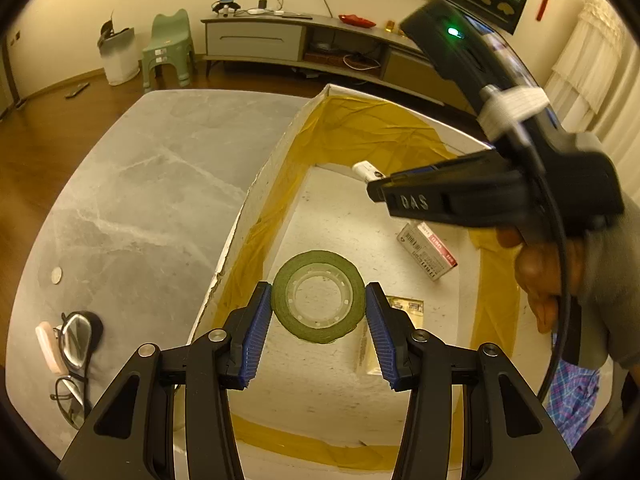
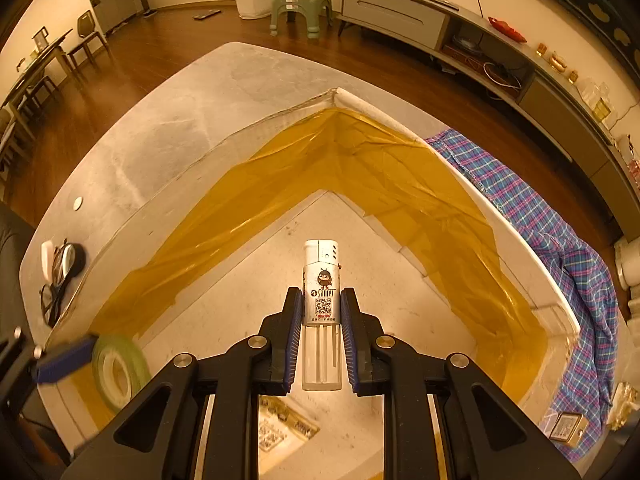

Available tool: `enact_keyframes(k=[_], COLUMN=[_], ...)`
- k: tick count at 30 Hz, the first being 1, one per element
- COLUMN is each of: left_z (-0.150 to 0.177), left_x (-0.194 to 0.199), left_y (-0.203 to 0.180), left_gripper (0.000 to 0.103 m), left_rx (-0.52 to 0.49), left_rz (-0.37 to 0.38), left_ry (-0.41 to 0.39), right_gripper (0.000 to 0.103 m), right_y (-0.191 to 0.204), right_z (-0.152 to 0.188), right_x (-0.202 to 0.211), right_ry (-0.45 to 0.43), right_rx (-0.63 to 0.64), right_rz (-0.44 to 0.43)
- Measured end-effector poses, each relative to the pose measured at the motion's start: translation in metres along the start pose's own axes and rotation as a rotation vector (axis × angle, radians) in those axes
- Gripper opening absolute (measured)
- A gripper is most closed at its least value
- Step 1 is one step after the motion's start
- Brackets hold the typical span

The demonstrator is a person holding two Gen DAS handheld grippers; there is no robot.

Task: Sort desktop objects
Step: 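Open both tools to drop the tape roll and lighter into the box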

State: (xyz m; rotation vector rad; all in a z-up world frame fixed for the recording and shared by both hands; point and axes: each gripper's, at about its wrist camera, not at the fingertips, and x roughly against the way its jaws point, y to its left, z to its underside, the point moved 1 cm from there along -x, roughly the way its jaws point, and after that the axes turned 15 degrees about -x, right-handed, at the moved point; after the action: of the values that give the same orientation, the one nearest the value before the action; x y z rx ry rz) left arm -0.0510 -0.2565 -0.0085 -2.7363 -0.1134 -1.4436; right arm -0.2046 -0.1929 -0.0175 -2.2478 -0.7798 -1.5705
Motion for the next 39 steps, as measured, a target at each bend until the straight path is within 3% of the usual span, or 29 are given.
enact_keyframes(k=[17,29,39], left_z=[0.0,0.003,0.003], left_x=[-0.001,0.016,0.042], left_y=[0.004,0.013,-0.01], left_gripper=[0.051,0.051,0.051], left_rx=[0.006,0.046,0.002], left_rz=[-0.013,-0.006,0.008], left_ry=[0.012,-0.015,-0.046], right_gripper=[0.023,0.041,0.047], right_y=[-0.006,-0.016,-0.016], right_z=[-0.016,0.012,0.042], right_x=[-0.009,0.022,0.049], right_ry=[0.008,-0.012,0.019], right_rx=[-0.077,-0.046,0.005], right_rz=[-0.002,0.0,-0.011])
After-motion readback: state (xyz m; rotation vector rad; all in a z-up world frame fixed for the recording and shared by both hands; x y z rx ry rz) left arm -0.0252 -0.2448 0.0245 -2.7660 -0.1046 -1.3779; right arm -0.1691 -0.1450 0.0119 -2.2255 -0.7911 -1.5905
